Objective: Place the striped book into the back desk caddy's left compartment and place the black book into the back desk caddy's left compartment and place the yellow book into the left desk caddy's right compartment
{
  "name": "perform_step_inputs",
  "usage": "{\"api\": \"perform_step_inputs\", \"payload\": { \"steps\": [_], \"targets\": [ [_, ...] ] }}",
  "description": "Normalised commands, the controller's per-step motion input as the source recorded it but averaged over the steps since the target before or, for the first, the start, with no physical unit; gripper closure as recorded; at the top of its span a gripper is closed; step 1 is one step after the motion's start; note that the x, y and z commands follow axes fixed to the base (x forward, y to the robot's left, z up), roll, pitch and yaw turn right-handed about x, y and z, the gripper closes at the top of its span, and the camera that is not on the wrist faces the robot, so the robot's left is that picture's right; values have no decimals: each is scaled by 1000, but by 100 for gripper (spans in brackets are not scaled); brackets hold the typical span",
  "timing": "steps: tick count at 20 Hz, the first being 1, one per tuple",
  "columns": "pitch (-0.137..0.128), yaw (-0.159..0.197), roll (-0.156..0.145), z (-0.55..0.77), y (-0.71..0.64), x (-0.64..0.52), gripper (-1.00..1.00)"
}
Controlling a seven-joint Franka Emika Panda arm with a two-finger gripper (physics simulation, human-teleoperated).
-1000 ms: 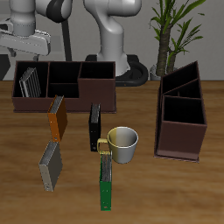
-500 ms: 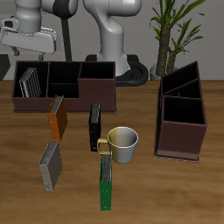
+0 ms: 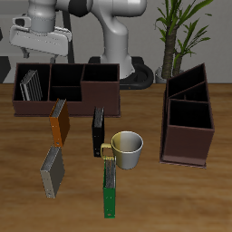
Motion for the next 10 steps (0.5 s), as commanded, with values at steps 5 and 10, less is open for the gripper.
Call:
{"api": "perform_step_inputs", "payload": {
  "steps": [5,10],
  "targets": [
    [2,41,10,113,356,338,-100],
    [7,62,-4,143,456,368,-100]
  ]
}}
